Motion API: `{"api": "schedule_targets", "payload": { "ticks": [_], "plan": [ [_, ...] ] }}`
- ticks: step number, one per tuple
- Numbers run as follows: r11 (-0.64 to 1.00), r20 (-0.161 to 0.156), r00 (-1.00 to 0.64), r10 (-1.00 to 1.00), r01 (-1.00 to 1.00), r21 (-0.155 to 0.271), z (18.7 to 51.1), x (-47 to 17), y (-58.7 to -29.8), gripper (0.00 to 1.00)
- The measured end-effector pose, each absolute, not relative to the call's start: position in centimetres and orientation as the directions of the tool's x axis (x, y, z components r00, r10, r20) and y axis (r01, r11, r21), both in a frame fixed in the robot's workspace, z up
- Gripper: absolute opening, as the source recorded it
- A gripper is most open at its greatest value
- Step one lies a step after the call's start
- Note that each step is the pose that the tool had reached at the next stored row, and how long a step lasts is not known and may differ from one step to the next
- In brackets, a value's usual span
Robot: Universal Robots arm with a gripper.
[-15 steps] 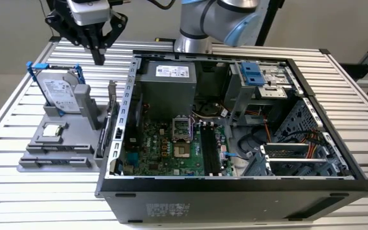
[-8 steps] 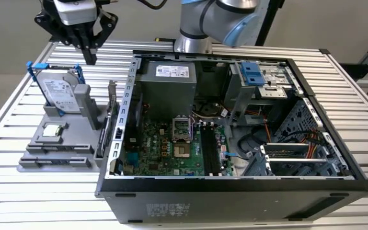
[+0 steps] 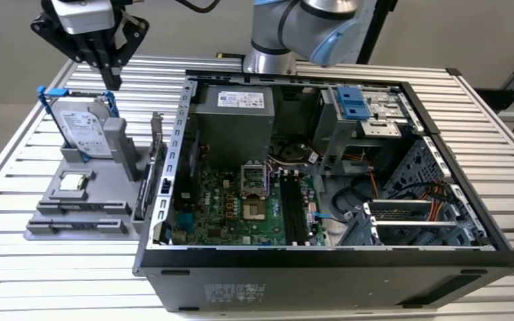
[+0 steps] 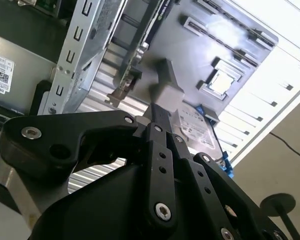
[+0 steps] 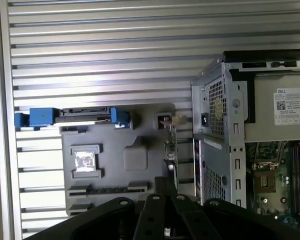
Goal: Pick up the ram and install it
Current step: 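Reach for the ram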
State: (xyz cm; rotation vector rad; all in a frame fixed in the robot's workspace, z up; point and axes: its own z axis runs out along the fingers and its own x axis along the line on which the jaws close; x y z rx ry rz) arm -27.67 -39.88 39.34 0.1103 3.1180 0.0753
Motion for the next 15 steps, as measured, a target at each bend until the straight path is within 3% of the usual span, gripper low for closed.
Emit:
{"api": "schedule_targets", "payload": {
  "ticks": [15],
  "plan": [
    [0.996,-0.019,-0.997,0.071,0.070,0.049,39.3,-31.0,-39.9,0.00]
  ]
}}
